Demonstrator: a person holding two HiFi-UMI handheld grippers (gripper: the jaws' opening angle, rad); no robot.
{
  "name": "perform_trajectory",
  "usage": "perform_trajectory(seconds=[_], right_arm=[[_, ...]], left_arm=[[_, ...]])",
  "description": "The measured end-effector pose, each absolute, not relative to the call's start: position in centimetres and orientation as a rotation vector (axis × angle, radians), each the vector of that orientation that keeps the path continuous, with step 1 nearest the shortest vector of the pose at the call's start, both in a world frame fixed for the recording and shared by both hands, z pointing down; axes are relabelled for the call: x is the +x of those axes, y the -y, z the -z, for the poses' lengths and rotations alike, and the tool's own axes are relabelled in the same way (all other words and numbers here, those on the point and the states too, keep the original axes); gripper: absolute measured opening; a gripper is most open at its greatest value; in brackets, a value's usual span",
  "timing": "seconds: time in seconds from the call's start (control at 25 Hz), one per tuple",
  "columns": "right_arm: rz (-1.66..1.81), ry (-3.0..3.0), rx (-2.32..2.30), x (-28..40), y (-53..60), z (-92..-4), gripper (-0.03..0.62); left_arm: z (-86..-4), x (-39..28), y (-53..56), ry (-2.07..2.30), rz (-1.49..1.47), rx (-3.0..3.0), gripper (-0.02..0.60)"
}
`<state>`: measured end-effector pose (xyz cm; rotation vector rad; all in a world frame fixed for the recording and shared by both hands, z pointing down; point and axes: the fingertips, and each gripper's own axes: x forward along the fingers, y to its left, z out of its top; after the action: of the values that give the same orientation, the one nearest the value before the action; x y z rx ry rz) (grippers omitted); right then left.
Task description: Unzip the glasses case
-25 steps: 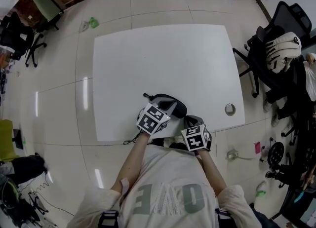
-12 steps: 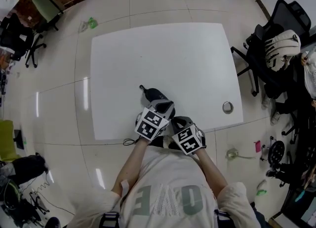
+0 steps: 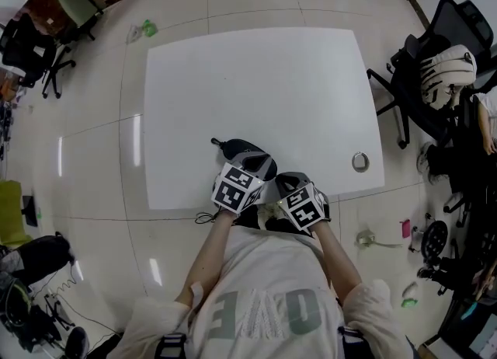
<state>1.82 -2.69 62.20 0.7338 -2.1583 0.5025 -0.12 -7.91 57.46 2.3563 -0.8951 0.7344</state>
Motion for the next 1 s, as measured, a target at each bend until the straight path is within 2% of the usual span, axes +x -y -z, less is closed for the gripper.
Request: perform_trajectory(seconds=[0.44,0.6,0.84,1.0], right_arm=[[-0.287,2.136,0.565,1.5,8.1,-62.5,0.002],[-0.325,2.155,0.718,1.6,10.2,-61.5,0.0],[-0.358,2.184,0.708,1.2,7.7,-61.2,0.0],[-0.386,2.204,0.682,0.2,5.9,-61.2,0.0]], left_arm=[[-57.2,-0.6,7.6,0.839,-0.663,2.337,0.003],[-57.0,-1.6,8.3,0.878,-0.653,2.329,0.003],[-56.3,-3.9,9.3,1.004,-0.627,2.313,0.003],[-55.3,-3.0,10.2,1.046,-0.674,2.394,0.003]])
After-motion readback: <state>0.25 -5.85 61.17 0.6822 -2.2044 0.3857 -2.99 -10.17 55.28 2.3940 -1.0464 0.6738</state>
